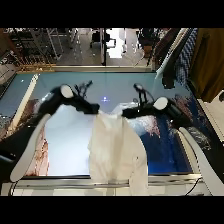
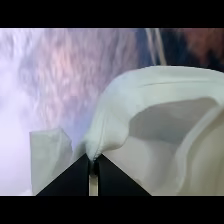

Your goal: Fold the clothes and pants, and hang the long-sleeved shirts on hangers.

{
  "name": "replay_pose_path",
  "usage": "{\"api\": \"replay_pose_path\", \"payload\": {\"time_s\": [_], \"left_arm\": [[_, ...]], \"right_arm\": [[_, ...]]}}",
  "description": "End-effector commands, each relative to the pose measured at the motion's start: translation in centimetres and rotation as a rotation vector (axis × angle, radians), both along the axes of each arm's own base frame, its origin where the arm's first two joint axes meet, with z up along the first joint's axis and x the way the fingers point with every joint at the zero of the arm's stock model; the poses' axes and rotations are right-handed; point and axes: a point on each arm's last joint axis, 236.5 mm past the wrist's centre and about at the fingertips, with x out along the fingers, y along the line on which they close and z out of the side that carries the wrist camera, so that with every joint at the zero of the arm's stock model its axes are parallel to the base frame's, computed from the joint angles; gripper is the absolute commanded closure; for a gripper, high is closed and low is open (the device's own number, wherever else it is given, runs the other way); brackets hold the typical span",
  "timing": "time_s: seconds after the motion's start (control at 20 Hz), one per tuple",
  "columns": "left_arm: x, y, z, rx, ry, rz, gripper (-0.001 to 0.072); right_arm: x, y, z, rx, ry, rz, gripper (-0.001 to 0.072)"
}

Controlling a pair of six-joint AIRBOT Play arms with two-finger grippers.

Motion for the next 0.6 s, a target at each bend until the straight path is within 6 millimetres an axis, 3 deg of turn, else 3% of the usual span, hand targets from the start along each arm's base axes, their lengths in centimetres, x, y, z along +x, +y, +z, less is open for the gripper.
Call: {"api": "replay_pose_path", "payload": {"time_s": [0.0,0.05,0.1,0.15,0.2,0.25,0.3,0.35,0.4,0.55], "left_arm": [[2.7,5.2,16.5,-0.173,-0.318,0.099,0.0696],[2.0,6.7,19.7,-0.224,-0.368,0.127,0.0696],[1.0,7.8,21.3,-0.231,-0.398,0.130,0.0696],[0.0,8.6,21.5,-0.214,-0.404,0.133,0.0696],[-1.0,8.7,20.6,-0.203,-0.376,0.127,0.0696],[-2.3,8.2,18.7,-0.188,-0.319,0.100,0.0696],[-3.3,7.4,16.5,-0.169,-0.263,0.059,0.0696],[-3.9,6.5,14.4,-0.164,-0.208,0.036,0.0696],[-4.1,5.7,12.4,-0.162,-0.164,0.030,0.0696],[-3.6,4.5,8.6,-0.158,-0.088,0.028,0.0696]], "right_arm": [[4.0,1.0,14.2,0.066,-0.372,-0.014,0.0698],[4.1,1.3,17.9,0.078,-0.460,-0.005,0.0698],[3.7,1.7,20.2,0.092,-0.509,0.004,0.0698],[3.4,2.0,21.6,0.100,-0.534,0.013,0.0697],[3.2,2.3,21.6,0.101,-0.533,0.020,0.0696],[3.2,2.6,20.7,0.098,-0.505,0.029,0.0690],[3.1,2.8,19.2,0.109,-0.434,0.024,0.0546],[3.1,2.7,17.6,0.126,-0.340,0.003,0.0315],[2.6,2.6,15.5,0.117,-0.240,0.004,0.0215],[-1.0,1.9,8.8,0.003,0.010,0.084,0.0216]]}}
